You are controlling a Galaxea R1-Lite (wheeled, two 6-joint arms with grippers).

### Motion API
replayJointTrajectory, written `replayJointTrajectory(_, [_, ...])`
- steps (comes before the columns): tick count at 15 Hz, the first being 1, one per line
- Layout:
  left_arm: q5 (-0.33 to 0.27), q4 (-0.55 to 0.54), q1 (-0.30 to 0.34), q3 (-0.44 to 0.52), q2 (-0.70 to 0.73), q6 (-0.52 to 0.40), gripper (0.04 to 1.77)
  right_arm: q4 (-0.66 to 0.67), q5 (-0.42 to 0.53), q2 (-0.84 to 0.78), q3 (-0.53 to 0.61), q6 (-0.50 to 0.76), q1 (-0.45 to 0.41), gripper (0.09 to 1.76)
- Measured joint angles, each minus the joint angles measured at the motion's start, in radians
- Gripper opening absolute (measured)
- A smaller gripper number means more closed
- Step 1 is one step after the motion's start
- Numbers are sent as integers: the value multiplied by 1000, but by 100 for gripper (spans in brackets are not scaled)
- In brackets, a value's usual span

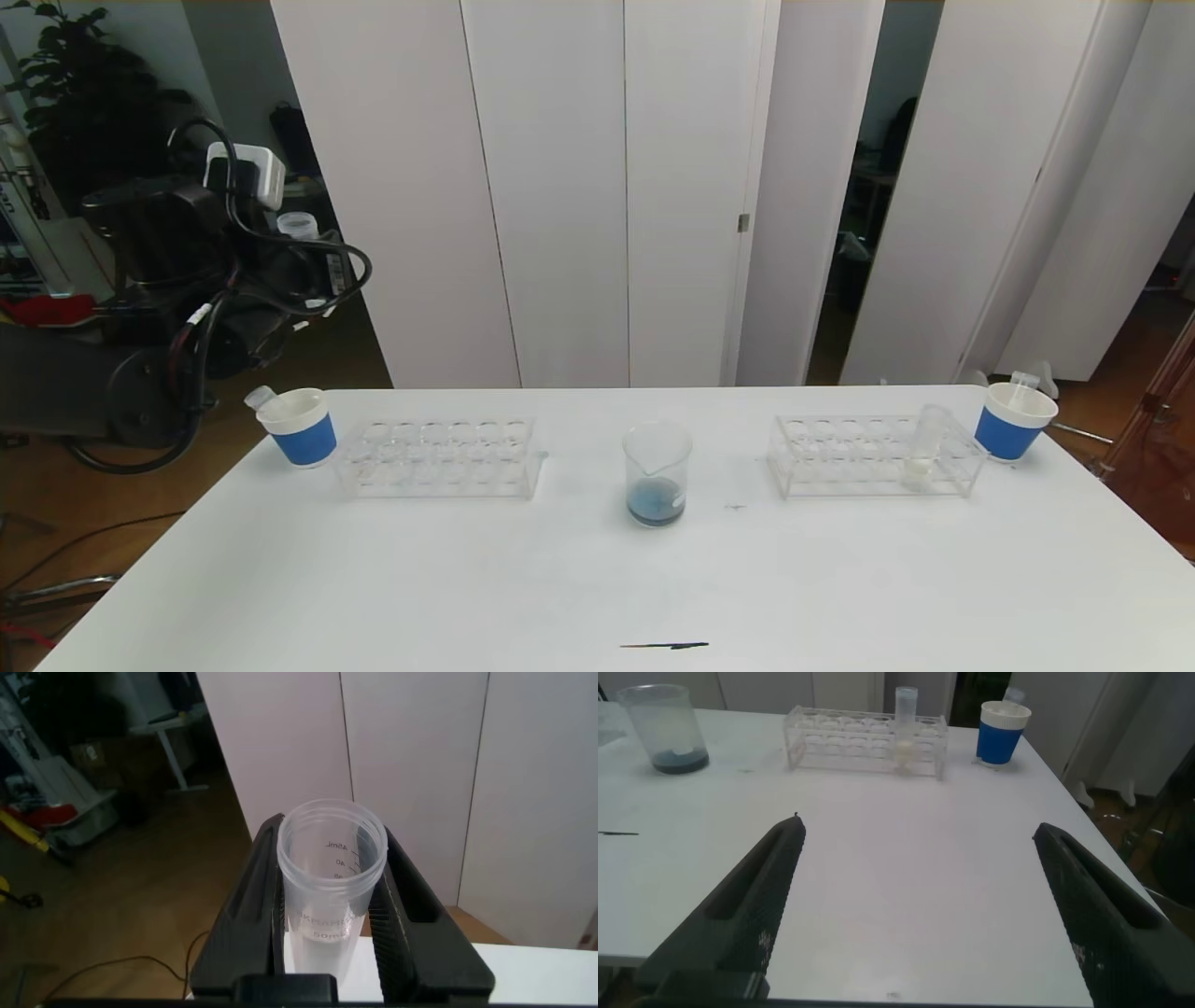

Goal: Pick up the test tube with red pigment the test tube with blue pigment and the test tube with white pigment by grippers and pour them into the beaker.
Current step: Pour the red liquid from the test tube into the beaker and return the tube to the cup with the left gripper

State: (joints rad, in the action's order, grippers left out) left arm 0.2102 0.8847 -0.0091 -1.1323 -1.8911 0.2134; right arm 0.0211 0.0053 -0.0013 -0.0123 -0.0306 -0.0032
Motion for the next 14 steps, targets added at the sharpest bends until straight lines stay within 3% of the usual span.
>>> replayJointTrajectory(5, [-3, 247, 145, -10, -146, -5, 60, 0, 0, 0, 0, 0, 0, 175])
replayJointTrajectory(9, [-7, 273, 204, -13, -263, -17, 60, 0, 0, 0, 0, 0, 0, 175])
replayJointTrajectory(14, [-8, 277, 209, -21, -383, -39, 60, 0, 0, 0, 0, 0, 0, 175])
